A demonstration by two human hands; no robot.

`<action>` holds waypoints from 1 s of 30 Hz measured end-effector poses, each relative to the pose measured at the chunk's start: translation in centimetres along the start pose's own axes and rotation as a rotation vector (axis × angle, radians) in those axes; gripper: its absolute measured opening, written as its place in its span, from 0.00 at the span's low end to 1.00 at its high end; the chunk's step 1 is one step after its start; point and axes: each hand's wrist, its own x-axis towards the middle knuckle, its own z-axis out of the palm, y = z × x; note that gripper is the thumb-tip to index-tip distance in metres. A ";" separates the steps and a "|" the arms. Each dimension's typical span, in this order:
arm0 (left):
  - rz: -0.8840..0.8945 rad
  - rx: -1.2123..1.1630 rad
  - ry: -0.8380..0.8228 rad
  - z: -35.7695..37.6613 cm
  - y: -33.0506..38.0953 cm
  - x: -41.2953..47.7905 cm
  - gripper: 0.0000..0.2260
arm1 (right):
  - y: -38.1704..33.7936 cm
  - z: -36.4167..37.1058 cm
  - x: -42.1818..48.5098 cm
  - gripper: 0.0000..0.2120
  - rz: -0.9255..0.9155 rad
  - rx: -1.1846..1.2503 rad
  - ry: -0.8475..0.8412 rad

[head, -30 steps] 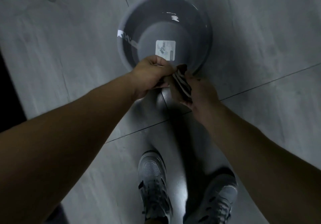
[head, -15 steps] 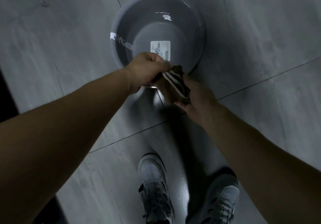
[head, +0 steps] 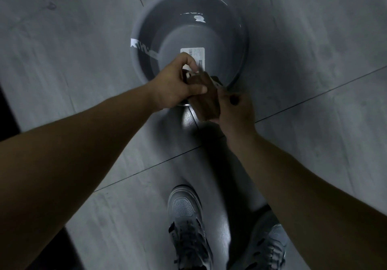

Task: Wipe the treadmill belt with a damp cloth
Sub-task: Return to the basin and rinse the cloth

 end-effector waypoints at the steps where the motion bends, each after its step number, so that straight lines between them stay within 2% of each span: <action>1: 0.027 0.044 -0.011 -0.3 -0.4 0.1 0.15 | 0.1 0.0 -0.3 0.38 -0.010 -0.007 0.014; 3: 0.053 0.114 -0.070 -0.8 -0.9 0.1 0.12 | 0.3 -0.7 -1.5 0.26 -0.139 -0.090 0.015; 5: 0.029 0.071 -0.190 -1.1 -1.0 0.0 0.20 | 0.8 -1.4 -2.4 0.12 -0.360 -0.212 -0.050; 6: 0.030 0.069 -0.250 -1.3 -1.0 -0.1 0.25 | 1.0 -1.8 -2.7 0.09 -0.435 -0.239 -0.115; 8: 0.066 0.246 -0.274 -1.5 -0.9 -0.2 0.30 | 1.4 -2.3 -2.7 0.14 -0.533 -0.285 -0.206; 10: 0.173 0.464 -0.169 -1.3 -0.9 -0.1 0.32 | 1.8 -2.7 -2.0 0.21 -0.582 -0.360 -0.245; 13: 0.258 0.562 0.006 -1.2 -1.3 -0.6 0.27 | 1.4 -3.2 -0.8 0.28 -0.556 -0.429 -0.349; 15: 0.349 0.743 0.101 -0.9 -1.8 -1.1 0.22 | 0.8 -3.4 -0.1 0.29 -0.562 -0.512 -0.410; 17: 0.389 0.929 0.149 -0.4 -2.4 -1.7 0.24 | 0.0 -3.6 0.5 0.30 -0.599 -0.621 -0.417; 21: 0.292 0.869 0.179 1.0 -3.0 -2.8 0.32 | -1.2 -4.0 0.9 0.33 -0.710 -0.940 -0.323; 25: 0.296 0.844 0.174 1.4 -3.6 -2.5 0.34 | -3.0 -4.0 0.4 0.32 -0.876 -1.171 -0.164; 27: 0.328 0.821 0.150 1.2 -3.9 -2.3 0.33 | -3.7 -4.0 0.9 0.30 -0.944 -1.179 -0.203; 30: 0.375 0.850 0.148 0.8 -4.4 -2.0 0.32 | -4.3 -4.0 2.4 0.34 -0.973 -1.239 -0.329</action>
